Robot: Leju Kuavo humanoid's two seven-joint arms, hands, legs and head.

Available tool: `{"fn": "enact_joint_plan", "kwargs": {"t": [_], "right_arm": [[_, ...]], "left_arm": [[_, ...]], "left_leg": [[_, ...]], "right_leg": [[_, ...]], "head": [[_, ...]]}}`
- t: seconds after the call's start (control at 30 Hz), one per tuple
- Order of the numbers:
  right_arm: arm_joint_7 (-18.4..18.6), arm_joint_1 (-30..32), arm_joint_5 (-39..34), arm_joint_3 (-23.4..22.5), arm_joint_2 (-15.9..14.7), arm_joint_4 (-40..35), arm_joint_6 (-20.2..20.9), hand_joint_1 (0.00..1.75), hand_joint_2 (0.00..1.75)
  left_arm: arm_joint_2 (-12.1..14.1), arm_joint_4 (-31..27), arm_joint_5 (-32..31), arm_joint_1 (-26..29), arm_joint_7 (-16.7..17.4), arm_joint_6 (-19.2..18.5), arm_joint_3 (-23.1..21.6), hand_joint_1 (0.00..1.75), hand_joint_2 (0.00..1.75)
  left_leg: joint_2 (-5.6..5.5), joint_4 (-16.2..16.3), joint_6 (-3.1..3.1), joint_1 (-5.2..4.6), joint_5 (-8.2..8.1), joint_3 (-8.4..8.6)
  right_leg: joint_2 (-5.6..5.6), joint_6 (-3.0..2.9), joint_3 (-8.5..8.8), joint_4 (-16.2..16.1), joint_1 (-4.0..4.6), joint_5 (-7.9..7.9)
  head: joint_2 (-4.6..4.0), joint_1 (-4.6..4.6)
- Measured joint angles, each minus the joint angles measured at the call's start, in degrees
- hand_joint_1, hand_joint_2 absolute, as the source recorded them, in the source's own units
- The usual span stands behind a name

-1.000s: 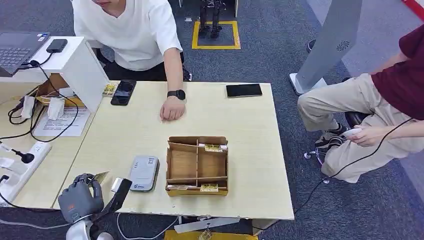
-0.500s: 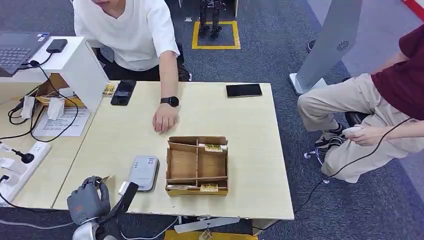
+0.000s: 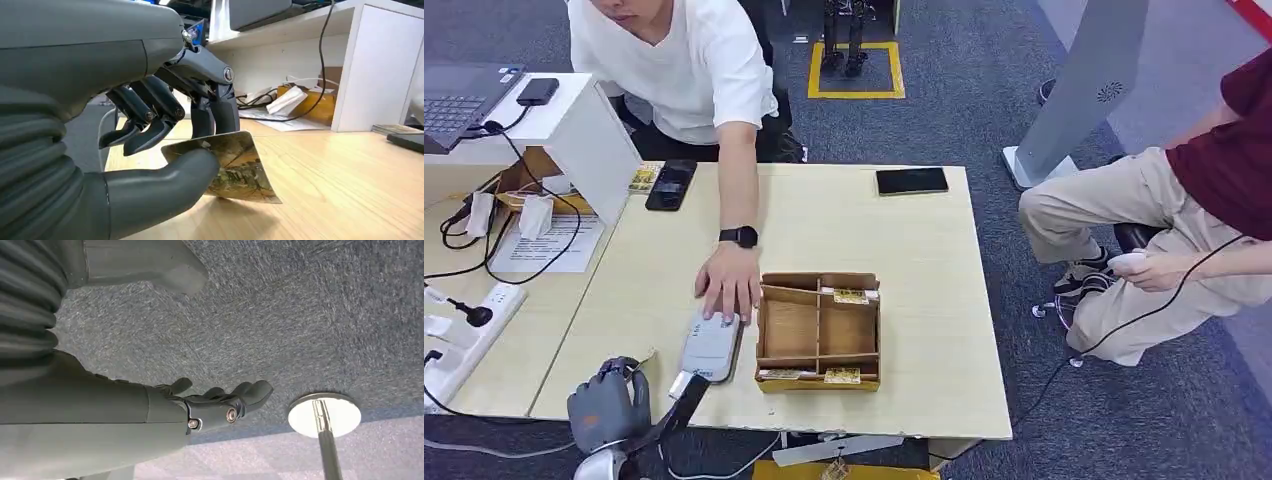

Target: Pass the card to the sensor for recognition and then transmit it.

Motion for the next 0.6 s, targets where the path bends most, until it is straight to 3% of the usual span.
{"fn": "enact_joint_plan", "kwargs": {"t": [0.6], "right_arm": [[0.0,0.0,0.5,0.0,-0.2,0.3,0.0,0.00,1.75]], "left_arm": [[0.7,0.5,-0.2,0.5,0.0,0.2,-0.7,1.75,1.75]], "left_leg": [[0.00,0.0,0.00,0.00,0.00,0.00]], "right_leg": [[0.00,0.00,0.00,0.0,0.00,0.00]], "head": [[0.00,0.00]]}}
